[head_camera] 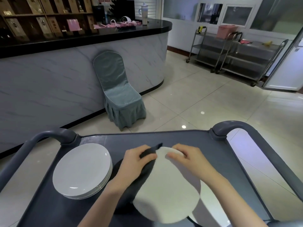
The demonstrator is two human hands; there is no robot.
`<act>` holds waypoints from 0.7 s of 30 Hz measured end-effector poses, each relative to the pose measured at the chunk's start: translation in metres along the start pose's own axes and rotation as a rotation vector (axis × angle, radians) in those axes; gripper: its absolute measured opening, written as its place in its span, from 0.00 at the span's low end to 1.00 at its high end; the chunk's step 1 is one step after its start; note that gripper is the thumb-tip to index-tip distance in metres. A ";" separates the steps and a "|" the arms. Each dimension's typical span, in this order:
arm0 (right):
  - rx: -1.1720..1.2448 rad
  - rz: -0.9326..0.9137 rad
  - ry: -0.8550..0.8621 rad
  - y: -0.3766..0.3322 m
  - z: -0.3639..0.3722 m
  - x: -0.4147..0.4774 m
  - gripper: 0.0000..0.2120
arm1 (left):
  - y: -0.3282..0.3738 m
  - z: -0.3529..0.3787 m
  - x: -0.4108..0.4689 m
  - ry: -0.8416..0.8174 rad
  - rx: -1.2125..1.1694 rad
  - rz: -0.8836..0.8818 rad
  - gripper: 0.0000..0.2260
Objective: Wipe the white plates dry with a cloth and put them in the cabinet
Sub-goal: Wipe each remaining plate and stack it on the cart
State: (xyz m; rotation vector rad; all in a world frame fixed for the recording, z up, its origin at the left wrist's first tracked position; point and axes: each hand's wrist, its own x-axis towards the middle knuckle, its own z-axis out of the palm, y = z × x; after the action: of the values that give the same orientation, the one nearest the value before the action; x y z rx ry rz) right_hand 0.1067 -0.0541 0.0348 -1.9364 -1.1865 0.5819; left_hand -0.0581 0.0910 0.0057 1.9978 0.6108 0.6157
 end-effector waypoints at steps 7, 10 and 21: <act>0.140 0.021 0.181 0.004 0.003 -0.008 0.18 | -0.002 0.004 -0.001 0.059 -0.017 -0.022 0.13; 0.283 0.133 0.346 0.008 0.003 -0.010 0.21 | -0.011 0.005 -0.011 0.186 -0.130 -0.192 0.09; 0.149 0.028 0.144 0.001 0.024 -0.017 0.22 | 0.000 -0.005 0.009 -0.193 0.089 0.019 0.09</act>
State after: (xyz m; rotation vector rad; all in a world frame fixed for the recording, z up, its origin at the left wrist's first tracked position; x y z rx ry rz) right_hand 0.0825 -0.0602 0.0195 -1.8384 -0.9996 0.5213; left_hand -0.0545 0.0996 0.0097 2.1180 0.5096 0.4064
